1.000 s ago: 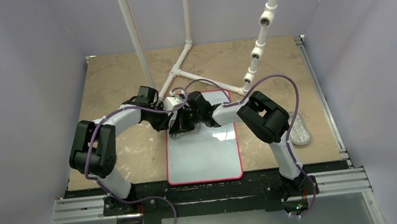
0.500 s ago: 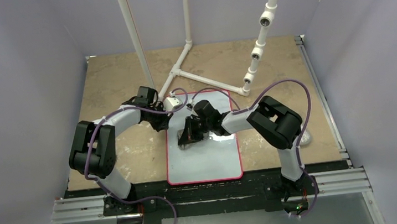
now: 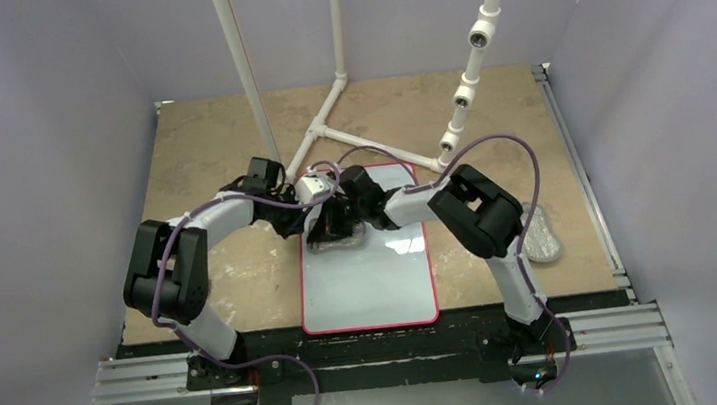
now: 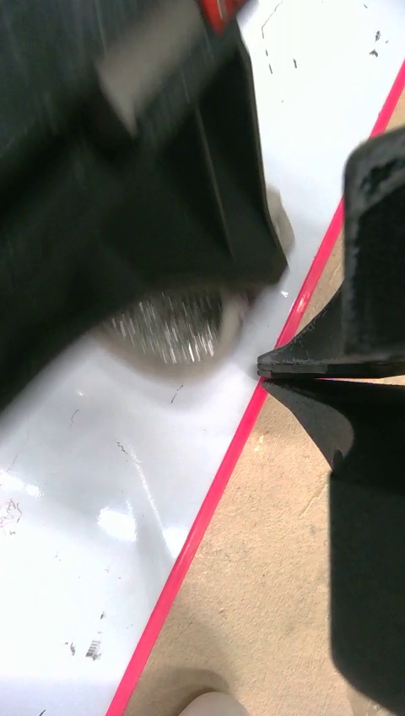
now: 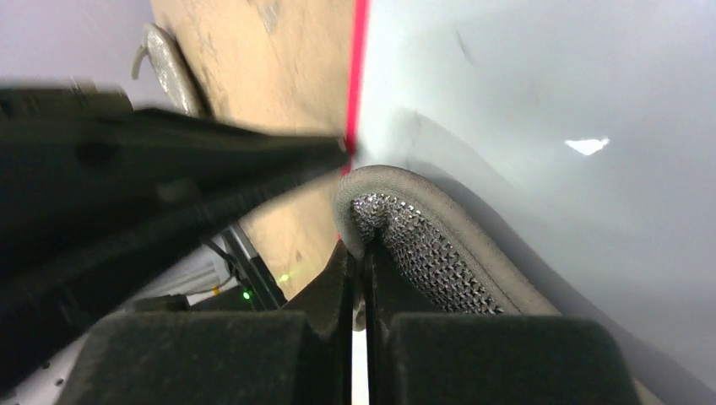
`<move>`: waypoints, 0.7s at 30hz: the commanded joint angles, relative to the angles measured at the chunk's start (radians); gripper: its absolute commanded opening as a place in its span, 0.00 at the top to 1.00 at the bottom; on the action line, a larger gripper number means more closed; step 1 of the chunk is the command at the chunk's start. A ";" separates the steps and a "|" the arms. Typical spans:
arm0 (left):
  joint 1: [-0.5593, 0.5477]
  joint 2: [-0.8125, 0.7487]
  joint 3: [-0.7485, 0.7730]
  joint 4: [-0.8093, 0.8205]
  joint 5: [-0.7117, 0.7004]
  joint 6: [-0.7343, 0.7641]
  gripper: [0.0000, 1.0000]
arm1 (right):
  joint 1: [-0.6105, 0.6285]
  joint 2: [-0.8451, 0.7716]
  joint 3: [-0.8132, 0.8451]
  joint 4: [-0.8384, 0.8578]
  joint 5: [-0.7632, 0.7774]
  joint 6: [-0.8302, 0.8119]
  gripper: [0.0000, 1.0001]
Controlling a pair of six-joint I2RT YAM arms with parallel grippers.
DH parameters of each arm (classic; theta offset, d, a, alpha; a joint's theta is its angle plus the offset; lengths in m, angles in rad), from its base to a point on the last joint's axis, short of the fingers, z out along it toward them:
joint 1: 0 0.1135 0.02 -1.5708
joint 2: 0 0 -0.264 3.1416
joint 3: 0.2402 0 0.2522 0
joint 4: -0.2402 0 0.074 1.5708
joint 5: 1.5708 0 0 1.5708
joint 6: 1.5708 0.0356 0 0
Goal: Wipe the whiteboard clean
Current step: Hold the whiteboard at the center of the board.
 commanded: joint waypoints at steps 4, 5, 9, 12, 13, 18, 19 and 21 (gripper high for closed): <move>0.001 0.072 -0.077 -0.083 -0.073 0.053 1.00 | 0.086 -0.168 -0.373 -0.023 0.118 0.061 1.00; 0.001 0.071 -0.077 -0.083 -0.074 0.054 1.00 | 0.088 -0.173 -0.382 -0.024 0.115 0.060 1.00; 0.001 0.064 -0.077 -0.086 -0.073 0.055 1.00 | 0.068 -0.119 -0.283 -0.119 0.114 0.003 1.00; 0.001 0.062 -0.079 -0.086 -0.074 0.058 1.00 | -0.005 -0.037 -0.128 -0.183 0.141 -0.047 1.00; 0.001 0.062 -0.080 -0.087 -0.074 0.058 1.00 | -0.025 -0.009 -0.071 -0.195 0.153 -0.055 1.00; 0.001 0.062 -0.080 -0.095 -0.076 0.065 1.00 | -0.062 0.135 0.197 -0.291 0.210 -0.071 1.00; 0.001 0.060 -0.082 -0.099 -0.075 0.068 1.00 | -0.062 0.147 0.235 -0.309 0.218 -0.069 1.00; 0.001 0.056 -0.087 -0.099 -0.078 0.074 1.00 | -0.073 0.151 0.259 -0.340 0.269 -0.067 1.00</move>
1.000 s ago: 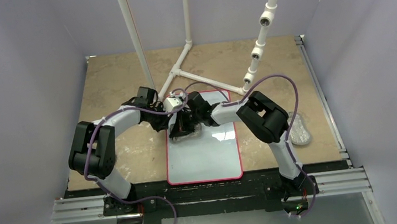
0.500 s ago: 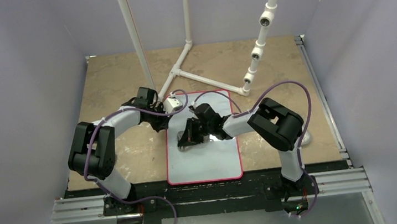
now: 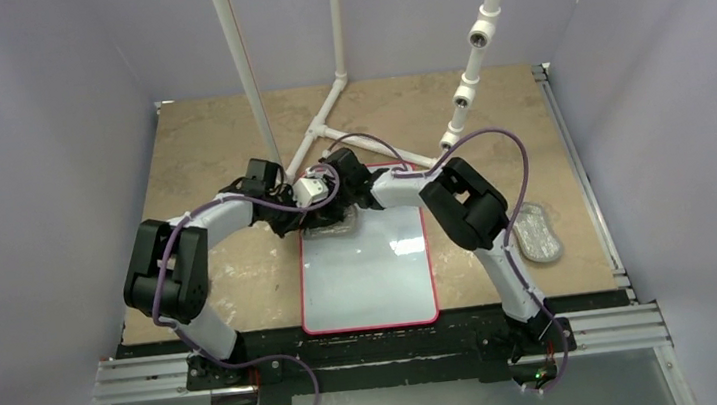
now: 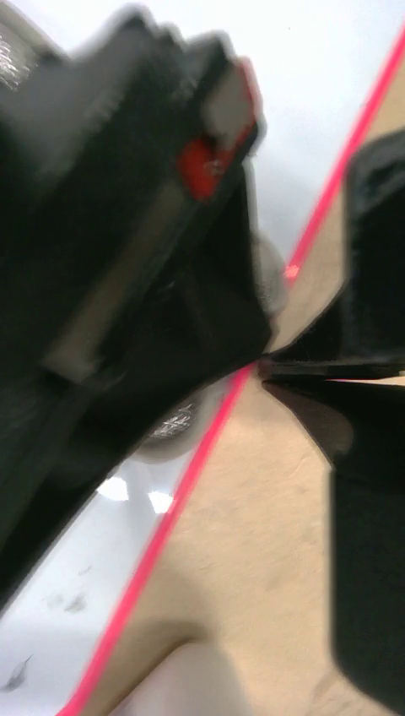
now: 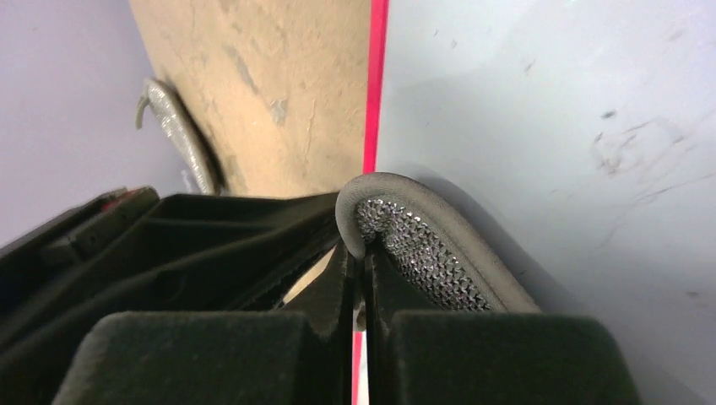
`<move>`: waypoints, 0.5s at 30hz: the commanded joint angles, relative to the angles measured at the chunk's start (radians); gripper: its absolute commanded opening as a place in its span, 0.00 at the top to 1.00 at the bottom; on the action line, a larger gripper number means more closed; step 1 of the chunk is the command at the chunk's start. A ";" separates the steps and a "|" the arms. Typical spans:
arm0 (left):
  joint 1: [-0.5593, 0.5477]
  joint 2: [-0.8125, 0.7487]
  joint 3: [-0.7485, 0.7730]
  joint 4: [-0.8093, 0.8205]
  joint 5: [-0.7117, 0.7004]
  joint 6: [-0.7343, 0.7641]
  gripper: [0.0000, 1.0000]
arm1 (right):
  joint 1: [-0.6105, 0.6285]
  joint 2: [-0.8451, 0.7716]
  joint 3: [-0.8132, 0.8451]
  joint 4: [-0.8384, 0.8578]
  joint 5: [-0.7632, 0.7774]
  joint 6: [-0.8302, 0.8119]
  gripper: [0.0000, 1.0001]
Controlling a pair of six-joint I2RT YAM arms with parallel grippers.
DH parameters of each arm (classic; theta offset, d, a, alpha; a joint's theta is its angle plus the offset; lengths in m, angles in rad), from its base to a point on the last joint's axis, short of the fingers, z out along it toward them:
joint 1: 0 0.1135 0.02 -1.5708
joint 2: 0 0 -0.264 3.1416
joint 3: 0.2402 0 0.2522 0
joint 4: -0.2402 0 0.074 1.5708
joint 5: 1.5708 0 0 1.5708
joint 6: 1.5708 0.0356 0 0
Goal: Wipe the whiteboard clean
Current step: Hold the whiteboard at the center of the board.
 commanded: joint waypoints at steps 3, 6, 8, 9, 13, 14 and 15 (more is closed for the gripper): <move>-0.003 0.063 -0.080 -0.134 -0.056 0.050 1.00 | -0.077 0.035 0.042 -0.188 0.355 -0.083 1.00; -0.003 0.061 -0.083 -0.137 -0.059 0.056 1.00 | -0.119 -0.026 -0.002 -0.194 0.428 -0.092 1.00; -0.003 0.058 -0.086 -0.138 -0.059 0.059 1.00 | -0.134 -0.046 -0.015 -0.196 0.457 -0.100 1.00; -0.003 0.056 -0.083 -0.140 -0.058 0.057 1.00 | -0.137 -0.045 -0.015 -0.195 0.452 -0.107 1.00; 0.000 0.022 -0.015 -0.218 0.003 0.019 0.97 | -0.125 -0.009 0.006 -0.174 0.424 -0.139 1.00; 0.001 0.002 0.003 -0.238 0.020 0.011 0.94 | -0.114 -0.005 0.000 -0.167 0.424 -0.138 1.00; 0.003 -0.020 0.018 -0.256 0.035 0.005 0.92 | -0.110 -0.002 -0.005 -0.159 0.420 -0.135 1.00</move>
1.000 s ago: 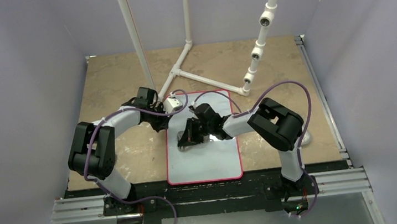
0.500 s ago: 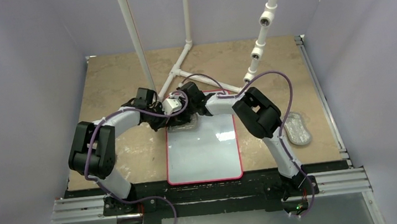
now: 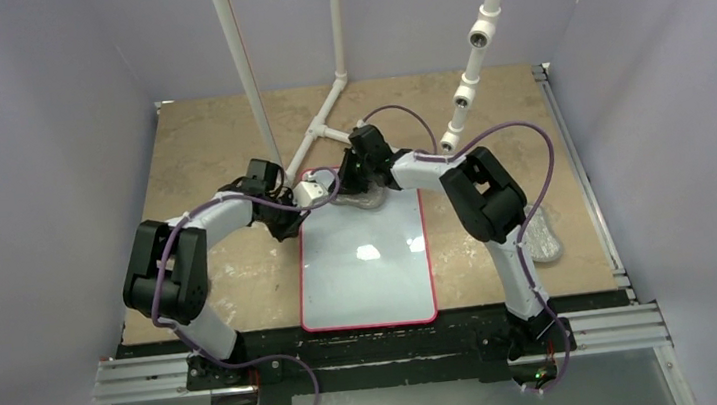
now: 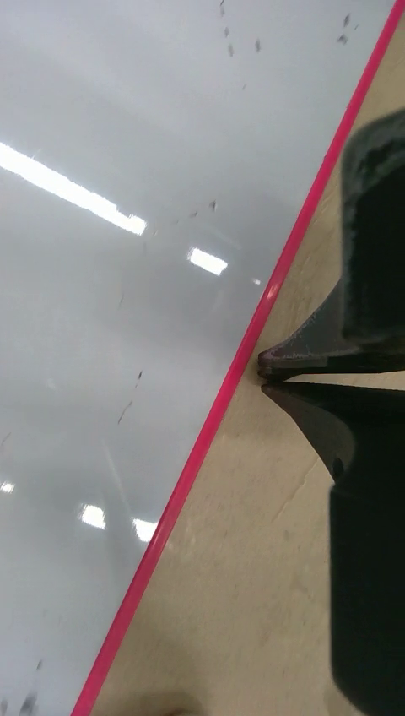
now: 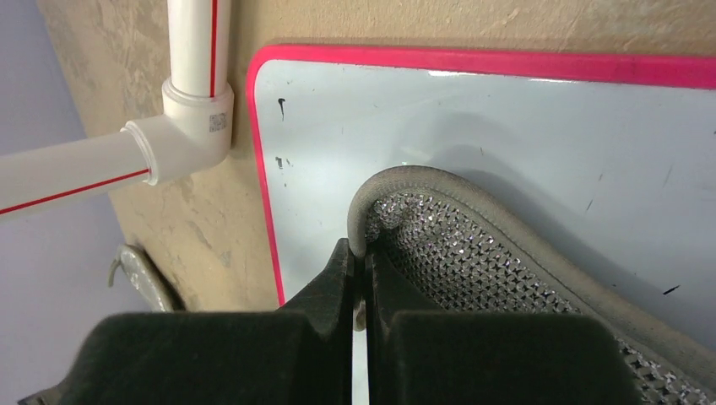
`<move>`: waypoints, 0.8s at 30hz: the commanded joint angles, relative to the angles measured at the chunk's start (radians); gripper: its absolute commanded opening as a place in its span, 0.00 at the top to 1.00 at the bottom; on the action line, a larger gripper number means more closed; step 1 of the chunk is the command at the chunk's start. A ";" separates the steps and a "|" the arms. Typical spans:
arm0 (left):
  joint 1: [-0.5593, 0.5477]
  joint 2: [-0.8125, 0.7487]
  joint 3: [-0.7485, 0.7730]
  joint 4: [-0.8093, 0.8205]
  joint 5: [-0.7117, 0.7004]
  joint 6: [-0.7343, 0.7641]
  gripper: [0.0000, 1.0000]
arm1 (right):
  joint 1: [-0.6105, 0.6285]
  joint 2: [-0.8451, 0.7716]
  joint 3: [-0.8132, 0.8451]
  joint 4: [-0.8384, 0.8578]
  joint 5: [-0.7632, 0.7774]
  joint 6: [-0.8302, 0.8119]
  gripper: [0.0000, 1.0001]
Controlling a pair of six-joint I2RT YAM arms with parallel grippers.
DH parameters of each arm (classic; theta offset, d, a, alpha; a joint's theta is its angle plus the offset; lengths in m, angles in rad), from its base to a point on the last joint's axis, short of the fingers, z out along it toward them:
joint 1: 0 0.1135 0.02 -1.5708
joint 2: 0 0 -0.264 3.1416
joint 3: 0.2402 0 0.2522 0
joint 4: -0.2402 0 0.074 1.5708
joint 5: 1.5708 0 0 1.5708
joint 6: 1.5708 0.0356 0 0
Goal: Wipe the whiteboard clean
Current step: Hold the whiteboard at the center of the board.
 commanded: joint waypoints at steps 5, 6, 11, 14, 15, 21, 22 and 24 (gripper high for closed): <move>-0.002 -0.071 0.088 -0.298 0.129 -0.071 0.79 | 0.020 0.039 -0.060 -0.054 0.142 -0.061 1.00; -0.002 -0.070 0.094 -0.295 0.138 -0.082 0.76 | 0.020 0.038 -0.063 -0.053 0.143 -0.060 1.00; -0.003 -0.008 0.074 -0.242 0.164 -0.121 0.73 | 0.020 0.033 -0.079 -0.045 0.146 -0.056 1.00; -0.007 0.025 0.043 -0.195 0.138 -0.121 0.72 | 0.020 0.030 -0.078 -0.052 0.124 -0.049 1.00; -0.011 0.030 0.028 -0.175 0.117 -0.115 0.72 | 0.020 0.031 -0.075 -0.054 0.119 -0.044 1.00; -0.041 0.051 -0.038 -0.108 0.026 -0.056 0.74 | 0.031 0.081 0.002 -0.023 0.131 0.024 1.00; -0.048 0.054 -0.046 -0.106 0.013 -0.048 0.75 | 0.039 0.094 0.023 -0.020 0.132 0.036 1.00; -0.051 0.059 -0.058 -0.107 0.000 -0.034 0.78 | 0.058 0.137 0.094 -0.017 0.134 0.052 1.00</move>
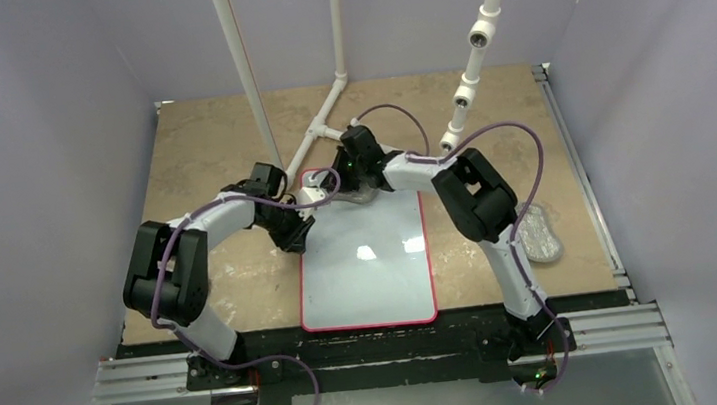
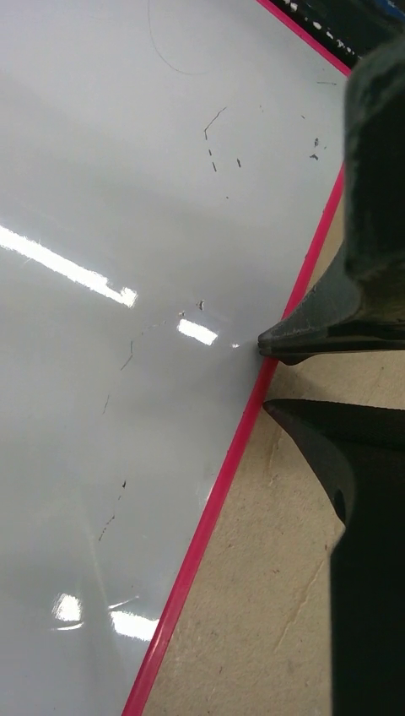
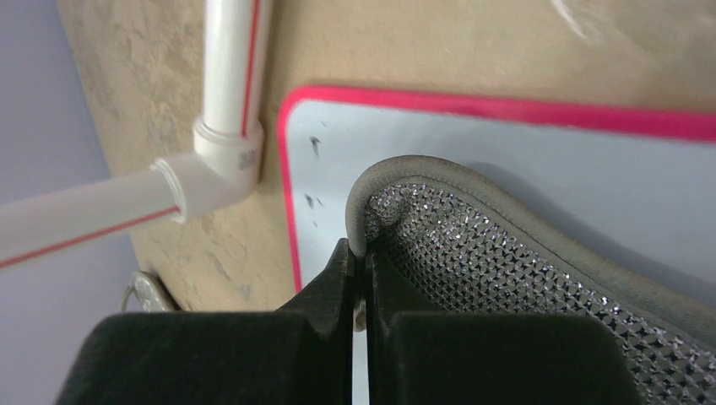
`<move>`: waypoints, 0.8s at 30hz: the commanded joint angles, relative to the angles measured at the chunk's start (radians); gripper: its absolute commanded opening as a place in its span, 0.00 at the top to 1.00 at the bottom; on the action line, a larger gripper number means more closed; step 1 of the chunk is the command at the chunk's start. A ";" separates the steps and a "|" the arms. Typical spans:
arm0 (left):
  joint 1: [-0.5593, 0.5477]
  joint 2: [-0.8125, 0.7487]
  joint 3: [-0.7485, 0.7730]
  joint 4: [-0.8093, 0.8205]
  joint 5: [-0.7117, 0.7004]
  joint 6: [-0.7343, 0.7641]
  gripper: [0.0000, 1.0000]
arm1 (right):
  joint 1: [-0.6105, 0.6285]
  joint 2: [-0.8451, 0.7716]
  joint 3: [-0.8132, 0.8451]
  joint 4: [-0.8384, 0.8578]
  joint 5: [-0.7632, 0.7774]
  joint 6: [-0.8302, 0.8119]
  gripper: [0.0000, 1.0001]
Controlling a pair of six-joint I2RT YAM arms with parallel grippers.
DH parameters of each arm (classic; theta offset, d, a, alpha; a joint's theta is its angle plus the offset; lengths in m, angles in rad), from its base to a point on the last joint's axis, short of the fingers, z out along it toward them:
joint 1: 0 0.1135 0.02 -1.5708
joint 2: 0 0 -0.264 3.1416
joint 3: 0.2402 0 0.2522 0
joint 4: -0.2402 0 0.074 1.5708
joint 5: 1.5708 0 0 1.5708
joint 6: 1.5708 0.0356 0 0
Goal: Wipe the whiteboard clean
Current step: Hold the whiteboard at the center of the board.
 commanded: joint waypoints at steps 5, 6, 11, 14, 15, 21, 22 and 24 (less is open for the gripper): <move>-0.028 0.058 -0.097 0.049 -0.115 0.095 0.85 | 0.083 0.242 0.264 -0.110 0.090 0.061 1.00; -0.028 0.056 -0.100 0.046 -0.120 0.101 0.86 | 0.084 0.250 0.271 -0.113 0.095 0.067 1.00; -0.027 0.057 -0.097 0.024 -0.128 0.117 0.88 | 0.039 0.169 0.131 -0.078 0.169 0.095 1.00; -0.028 0.052 -0.099 0.023 -0.133 0.123 0.90 | -0.006 0.105 0.031 -0.065 0.220 0.078 1.00; -0.028 0.051 -0.100 0.022 -0.136 0.125 0.90 | -0.019 0.091 0.003 -0.063 0.232 0.071 1.00; -0.027 0.055 -0.098 0.014 -0.137 0.137 0.90 | -0.032 0.109 -0.010 -0.037 0.256 0.044 1.00; -0.027 0.059 -0.094 0.012 -0.136 0.136 0.90 | -0.020 0.130 0.016 -0.034 0.245 0.044 1.00; -0.028 0.066 -0.091 0.005 -0.136 0.139 0.90 | 0.017 0.181 0.093 -0.066 0.243 0.046 1.00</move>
